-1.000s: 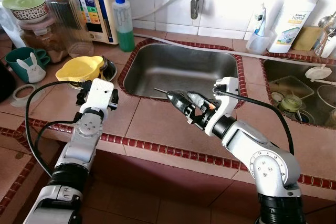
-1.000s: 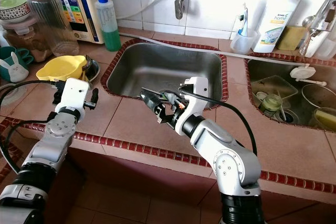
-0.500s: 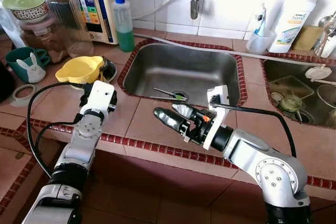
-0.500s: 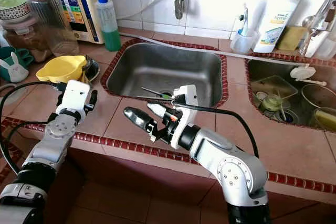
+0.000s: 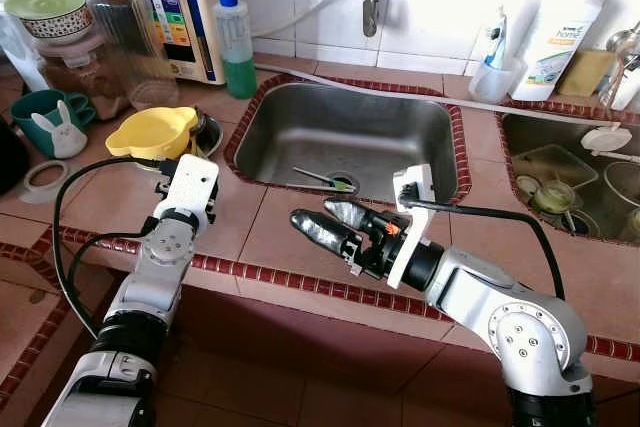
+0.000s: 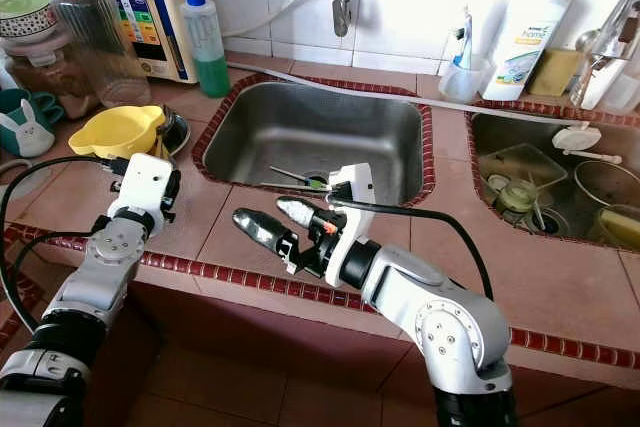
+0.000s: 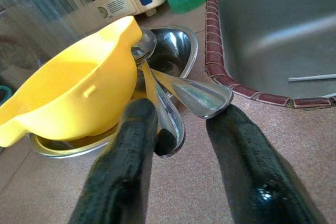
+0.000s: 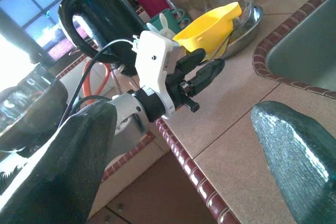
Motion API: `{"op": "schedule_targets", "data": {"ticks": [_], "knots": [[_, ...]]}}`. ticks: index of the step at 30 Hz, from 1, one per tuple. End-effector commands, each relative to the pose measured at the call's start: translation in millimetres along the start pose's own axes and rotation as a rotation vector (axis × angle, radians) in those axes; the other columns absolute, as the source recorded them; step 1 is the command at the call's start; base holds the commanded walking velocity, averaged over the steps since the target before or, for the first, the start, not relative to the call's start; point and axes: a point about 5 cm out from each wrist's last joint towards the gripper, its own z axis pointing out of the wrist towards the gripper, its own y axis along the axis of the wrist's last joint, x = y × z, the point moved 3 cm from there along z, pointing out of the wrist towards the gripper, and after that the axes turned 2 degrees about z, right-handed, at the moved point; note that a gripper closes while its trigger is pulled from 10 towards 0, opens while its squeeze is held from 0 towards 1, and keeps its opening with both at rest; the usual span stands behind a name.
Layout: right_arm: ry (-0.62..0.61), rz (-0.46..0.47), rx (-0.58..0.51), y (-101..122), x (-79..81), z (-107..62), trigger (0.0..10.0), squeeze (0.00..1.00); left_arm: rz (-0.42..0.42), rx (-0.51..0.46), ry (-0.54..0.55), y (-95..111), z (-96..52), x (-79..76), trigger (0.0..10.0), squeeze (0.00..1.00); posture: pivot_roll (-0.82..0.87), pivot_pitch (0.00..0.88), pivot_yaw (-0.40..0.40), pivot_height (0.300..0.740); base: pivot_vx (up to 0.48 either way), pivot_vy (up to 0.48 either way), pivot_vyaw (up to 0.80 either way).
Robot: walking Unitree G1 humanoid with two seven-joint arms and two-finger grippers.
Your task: Kitchen organization
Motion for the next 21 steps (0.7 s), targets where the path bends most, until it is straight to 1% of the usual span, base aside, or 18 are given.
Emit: {"op": "schedule_targets", "data": {"ticks": [1, 9, 15, 21], "knots": [[0.026, -0.011, 0.001, 0.7, 6.8, -0.4, 10.0, 0.00, 0.007, -0.004, 0.008, 0.8, 0.3, 2.6, 0.0, 0.00, -0.01, 0.082, 0.023, 0.740, 0.000, 0.000, 0.00], [0.025, -0.010, 0.002, 0.5, 6.4, -0.6, 10.0, 0.00, 0.019, -0.014, 0.007, 4.7, 0.0, 3.8, 0.0, 0.00, 0.00, 0.083, 0.023, 0.740, 0.000, 0.000, 0.00], [0.023, -0.009, 0.000, 0.5, 5.8, -0.1, 10.0, 0.00, 0.046, -0.019, 0.019, 7.4, -1.6, 8.8, 0.0, 0.00, 0.00, 0.082, 0.024, 0.740, 0.000, 0.000, 0.00], [0.023, -0.007, -0.002, 0.4, 5.5, 0.4, 10.0, 0.00, 0.078, -0.037, 0.035, 12.7, -6.3, 14.7, 0.0, 0.00, 0.00, 0.082, 0.026, 0.740, 0.000, 0.000, 0.00]]}}
